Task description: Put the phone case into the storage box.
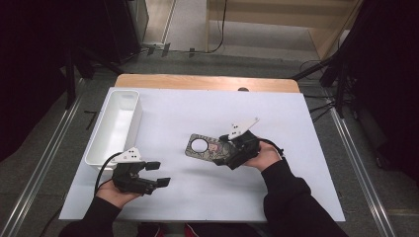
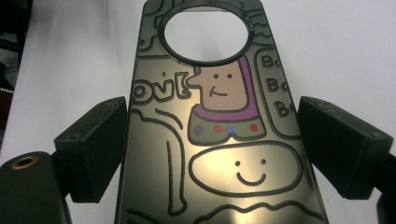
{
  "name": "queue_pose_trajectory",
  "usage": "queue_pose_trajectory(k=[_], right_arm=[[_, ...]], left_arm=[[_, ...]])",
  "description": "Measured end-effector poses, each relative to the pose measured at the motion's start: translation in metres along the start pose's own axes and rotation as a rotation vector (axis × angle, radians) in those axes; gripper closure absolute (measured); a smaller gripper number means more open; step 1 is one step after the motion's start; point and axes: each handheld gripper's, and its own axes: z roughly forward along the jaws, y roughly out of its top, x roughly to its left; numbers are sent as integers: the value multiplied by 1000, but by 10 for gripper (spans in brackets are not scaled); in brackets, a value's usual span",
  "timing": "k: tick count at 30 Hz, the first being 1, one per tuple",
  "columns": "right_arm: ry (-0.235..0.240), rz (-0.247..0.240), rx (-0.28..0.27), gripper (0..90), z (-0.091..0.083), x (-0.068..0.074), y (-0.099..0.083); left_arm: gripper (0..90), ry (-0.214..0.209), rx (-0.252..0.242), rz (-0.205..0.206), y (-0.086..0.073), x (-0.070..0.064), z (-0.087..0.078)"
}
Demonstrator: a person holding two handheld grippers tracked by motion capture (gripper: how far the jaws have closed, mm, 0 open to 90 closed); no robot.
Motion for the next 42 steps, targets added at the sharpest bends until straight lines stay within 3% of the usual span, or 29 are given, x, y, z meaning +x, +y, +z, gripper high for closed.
queue_pose_trajectory(k=[27, 42], right_arm=[[-20, 51, 4, 108, -30, 26, -18], [-3, 117, 12, 107, -36, 38, -28]], left_arm=[[242, -7, 8, -15, 7, -3, -1], [242, -20, 17, -23, 12, -6, 0]])
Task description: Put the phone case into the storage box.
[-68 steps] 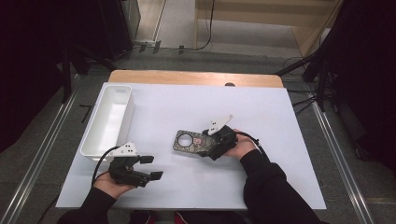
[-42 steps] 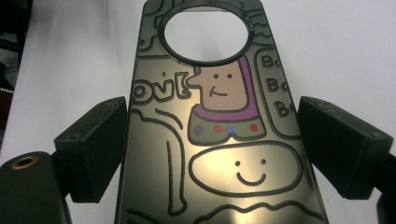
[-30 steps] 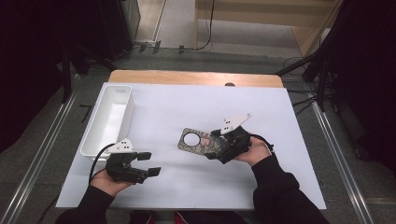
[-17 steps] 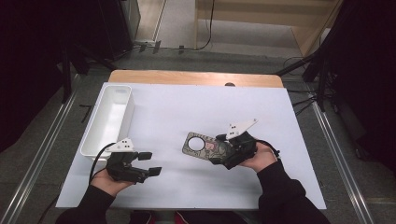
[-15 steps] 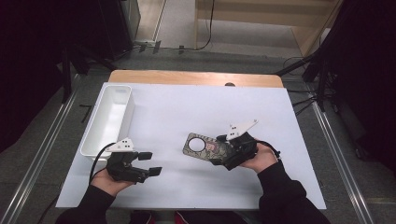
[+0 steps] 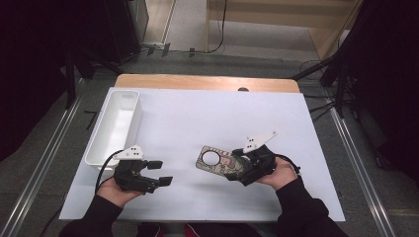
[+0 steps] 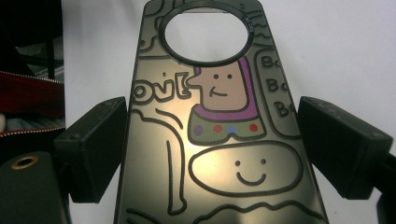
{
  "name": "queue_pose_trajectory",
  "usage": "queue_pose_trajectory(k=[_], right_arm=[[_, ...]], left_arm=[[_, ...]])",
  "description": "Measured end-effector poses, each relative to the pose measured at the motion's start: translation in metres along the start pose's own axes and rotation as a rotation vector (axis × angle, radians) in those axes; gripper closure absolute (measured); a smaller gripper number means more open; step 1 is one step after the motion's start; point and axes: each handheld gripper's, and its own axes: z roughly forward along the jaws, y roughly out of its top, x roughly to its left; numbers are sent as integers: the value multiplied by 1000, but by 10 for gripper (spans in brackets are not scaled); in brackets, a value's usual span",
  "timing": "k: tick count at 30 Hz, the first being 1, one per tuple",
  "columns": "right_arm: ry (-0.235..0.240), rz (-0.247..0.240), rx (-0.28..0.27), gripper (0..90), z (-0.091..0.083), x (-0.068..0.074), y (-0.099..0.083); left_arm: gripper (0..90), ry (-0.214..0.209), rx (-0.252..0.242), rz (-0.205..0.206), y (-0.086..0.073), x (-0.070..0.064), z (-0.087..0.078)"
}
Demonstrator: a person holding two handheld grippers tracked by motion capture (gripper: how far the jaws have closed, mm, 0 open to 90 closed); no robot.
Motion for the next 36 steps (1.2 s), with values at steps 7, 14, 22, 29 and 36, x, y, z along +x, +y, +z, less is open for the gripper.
queue_pose_trajectory(k=[7, 14, 22, 29, 36], right_arm=[[6, 22, -8, 108, -2, 3, -3], [4, 22, -5, 107, -2, 7, -6], [-11, 33, -6, 108, -2, 10, -8], [-7, 55, -15, 108, -2, 13, -8], [-20, 73, -28, 107, -2, 15, -7]], left_arm=[[242, -18, 12, -8, 3, -1, 0], [242, -47, 39, -54, 8, -1, 2], [243, -63, 34, -86, 19, -2, 1], [243, -76, 57, -113, 29, -4, 5], [244, -100, 71, -171, 40, -6, 10]])
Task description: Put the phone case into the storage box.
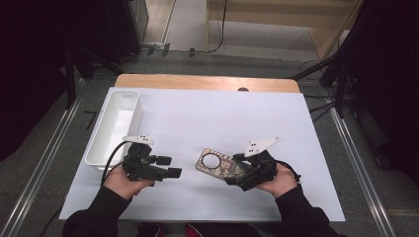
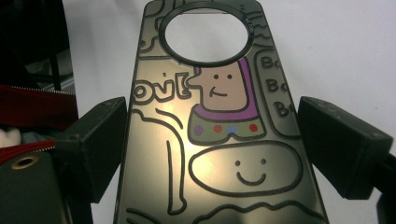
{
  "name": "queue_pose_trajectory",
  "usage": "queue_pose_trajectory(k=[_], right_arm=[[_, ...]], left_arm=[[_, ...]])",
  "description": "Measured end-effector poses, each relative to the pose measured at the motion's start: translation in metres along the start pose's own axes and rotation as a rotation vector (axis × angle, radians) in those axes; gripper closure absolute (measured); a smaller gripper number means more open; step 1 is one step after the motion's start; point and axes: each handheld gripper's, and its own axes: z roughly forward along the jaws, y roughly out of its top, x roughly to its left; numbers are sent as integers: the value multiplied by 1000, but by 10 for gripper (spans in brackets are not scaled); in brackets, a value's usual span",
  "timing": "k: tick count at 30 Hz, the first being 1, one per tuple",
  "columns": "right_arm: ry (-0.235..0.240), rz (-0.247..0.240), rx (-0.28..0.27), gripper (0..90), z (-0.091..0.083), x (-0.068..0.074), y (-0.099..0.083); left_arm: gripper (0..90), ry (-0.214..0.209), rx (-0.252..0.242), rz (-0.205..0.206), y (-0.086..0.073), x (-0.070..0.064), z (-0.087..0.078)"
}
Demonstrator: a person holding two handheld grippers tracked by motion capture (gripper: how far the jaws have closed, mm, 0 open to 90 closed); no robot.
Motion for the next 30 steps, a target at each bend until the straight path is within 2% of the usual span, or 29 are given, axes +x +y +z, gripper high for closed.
queue_pose_trajectory(k=[3, 12, 19, 30], right_arm=[[-1, 9, -2, 107, 0, 0, 0], [-1, 79, -15, 107, 1, 1, -2], [-8, 127, -32, 107, 1, 1, -3], [-33, 154, -39, 107, 4, 4, -2]], left_arm=[[244, -4, 8, -9, 5, -3, 3], [244, -9, 12, -26, 17, -7, 8], [245, -18, 5, -78, 22, -6, 13], [246, -8, 8, -142, 29, -4, 25]])
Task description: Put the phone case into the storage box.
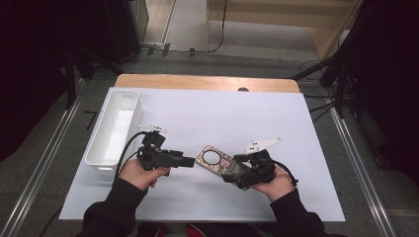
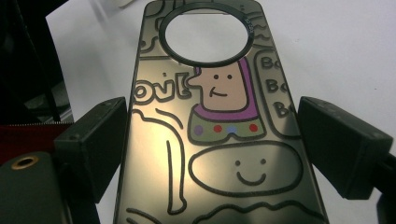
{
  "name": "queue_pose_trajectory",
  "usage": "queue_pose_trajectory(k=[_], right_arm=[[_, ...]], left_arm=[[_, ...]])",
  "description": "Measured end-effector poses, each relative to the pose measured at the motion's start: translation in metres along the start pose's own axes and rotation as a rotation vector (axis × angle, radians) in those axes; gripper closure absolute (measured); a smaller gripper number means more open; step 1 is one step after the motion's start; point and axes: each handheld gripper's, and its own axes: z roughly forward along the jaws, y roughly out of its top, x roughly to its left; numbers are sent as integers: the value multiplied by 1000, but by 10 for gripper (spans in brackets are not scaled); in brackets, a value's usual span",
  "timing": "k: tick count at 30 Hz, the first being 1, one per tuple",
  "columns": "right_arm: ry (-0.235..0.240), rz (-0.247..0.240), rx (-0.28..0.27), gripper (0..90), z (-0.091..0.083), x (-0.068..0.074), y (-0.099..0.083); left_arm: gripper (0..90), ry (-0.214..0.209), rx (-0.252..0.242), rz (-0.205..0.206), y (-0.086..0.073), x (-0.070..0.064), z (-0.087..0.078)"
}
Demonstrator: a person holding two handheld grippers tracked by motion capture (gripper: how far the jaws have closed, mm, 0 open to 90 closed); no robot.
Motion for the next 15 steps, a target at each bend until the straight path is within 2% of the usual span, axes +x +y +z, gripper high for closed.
queue_pose_trajectory(k=[3, 9, 12, 15], right_arm=[[-10, 5, -5, 107, 0, 1, 0], [0, 43, -5, 107, 2, 1, -1], [-3, 46, -9, 107, 2, 2, -1], [1, 51, -14, 107, 4, 3, -1]], left_arm=[[246, 11, -2, -17, 2, 1, 3], [246, 14, 8, -22, 3, 1, 7], [246, 11, 19, -27, 4, 1, 9], [291, 9, 29, -52, 6, 1, 12]])
